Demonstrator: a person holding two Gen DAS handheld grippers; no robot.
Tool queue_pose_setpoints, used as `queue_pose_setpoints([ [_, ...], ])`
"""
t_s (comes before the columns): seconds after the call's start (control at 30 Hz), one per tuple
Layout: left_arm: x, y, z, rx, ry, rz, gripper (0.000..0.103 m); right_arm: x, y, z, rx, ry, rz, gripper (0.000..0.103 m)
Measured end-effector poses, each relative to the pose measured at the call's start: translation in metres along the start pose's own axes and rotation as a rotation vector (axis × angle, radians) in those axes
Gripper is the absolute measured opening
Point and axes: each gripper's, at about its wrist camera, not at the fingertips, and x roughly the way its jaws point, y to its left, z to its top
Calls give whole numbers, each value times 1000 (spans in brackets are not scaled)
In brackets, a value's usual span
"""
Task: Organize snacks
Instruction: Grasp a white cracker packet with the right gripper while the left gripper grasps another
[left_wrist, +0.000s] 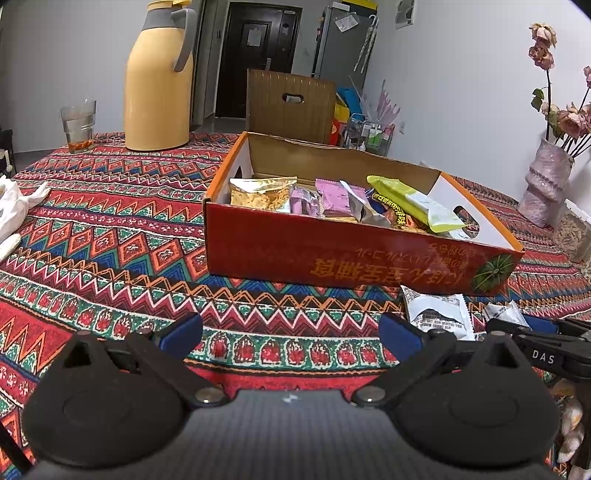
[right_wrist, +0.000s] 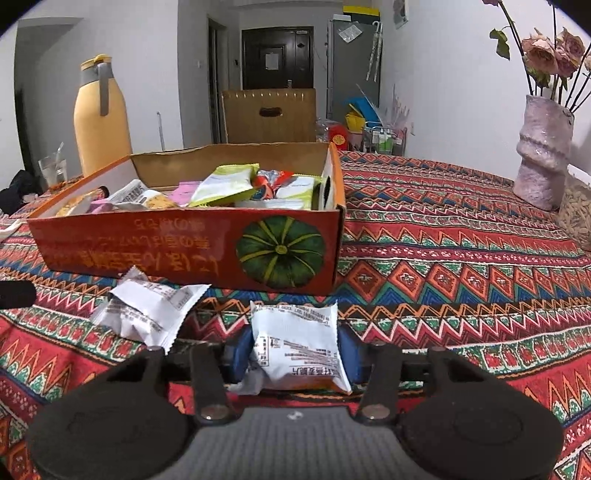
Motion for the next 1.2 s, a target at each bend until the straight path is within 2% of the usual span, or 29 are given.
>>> queue_pose_setpoints([
  [0.07,1,-1,-1,3,2,2,103,-2,-3,0,18,-10,3,42],
  [0.33,-4,-10,7,19,11,30,103,-17,-11,-2,58,-100,-13,42],
  [0.53,-3,-40,17,67,11,36,103,-20,-17,-2,94,-115,-23,42],
  [0.9,31,-111,19,155,87,-1,103,-27,-36,-3,190,-152,-74,42],
  [1.03,46,-122,17,145,116,-5,103,-29,-43,-4,225,-163,-108,42],
  [1.2,59,-132,12,158,139,4,103,-32,-48,-5,249,-180,-106,42],
])
